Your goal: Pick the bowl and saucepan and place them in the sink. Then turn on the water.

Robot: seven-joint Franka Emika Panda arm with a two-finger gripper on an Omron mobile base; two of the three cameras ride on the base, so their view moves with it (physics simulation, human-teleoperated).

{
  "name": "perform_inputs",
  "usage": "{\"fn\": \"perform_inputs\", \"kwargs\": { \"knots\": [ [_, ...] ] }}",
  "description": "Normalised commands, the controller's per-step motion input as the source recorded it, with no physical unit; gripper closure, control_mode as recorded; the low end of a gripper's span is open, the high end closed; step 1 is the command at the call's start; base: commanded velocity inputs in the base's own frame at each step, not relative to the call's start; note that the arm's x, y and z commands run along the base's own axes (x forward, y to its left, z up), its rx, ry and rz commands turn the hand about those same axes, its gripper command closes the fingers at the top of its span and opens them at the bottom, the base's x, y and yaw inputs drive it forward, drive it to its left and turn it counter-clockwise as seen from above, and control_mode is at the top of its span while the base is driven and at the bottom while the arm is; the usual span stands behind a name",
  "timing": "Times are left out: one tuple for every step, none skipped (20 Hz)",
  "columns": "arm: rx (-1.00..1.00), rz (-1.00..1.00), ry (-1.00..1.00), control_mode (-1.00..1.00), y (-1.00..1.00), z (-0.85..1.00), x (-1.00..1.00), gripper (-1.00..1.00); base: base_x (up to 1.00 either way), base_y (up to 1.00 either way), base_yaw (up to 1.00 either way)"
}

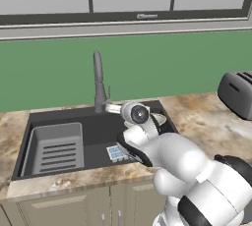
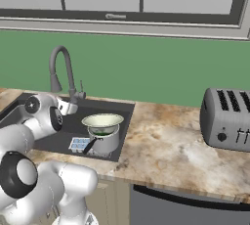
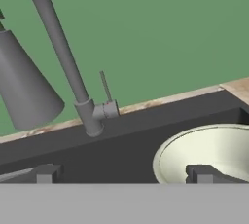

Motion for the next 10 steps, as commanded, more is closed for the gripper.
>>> {"fn": "perform_inputs", "kwargs": {
  "knots": [
    [0.00,0.06,-0.04,-1.00,0.00,-0.11,0.21,-1.00,0.00,0.00,0.00],
    [0.00,0.07,-0.01,-1.00,0.00,-0.11,0.23,-1.00,0.00,0.00,0.00],
    [0.00,0.08,-0.01,-1.00,0.00,-0.10,0.22,-1.00,0.00,0.00,0.00],
    [0.00,0.09,-0.02,-1.00,-0.06,-0.08,0.13,-1.00,0.00,0.00,0.00],
    [0.00,0.09,-0.02,-1.00,-0.07,-0.08,0.09,-1.00,0.00,0.00,0.00],
    [0.00,0.09,-0.03,-1.00,-0.08,-0.09,0.09,-1.00,0.00,0.00,0.00],
    [-0.01,0.09,-0.05,-1.00,-0.11,-0.13,0.10,-1.00,0.00,0.00,0.00],
    [-0.01,0.10,-0.07,-1.00,-0.11,-0.14,0.10,-1.00,0.00,0.00,0.00],
    [-0.01,0.11,-0.07,-1.00,-0.12,-0.12,0.11,-1.00,0.00,0.00,0.00],
    [0.00,0.11,-0.07,-1.00,-0.16,-0.09,0.14,-1.00,0.00,0.00,0.00]
  ]
}}
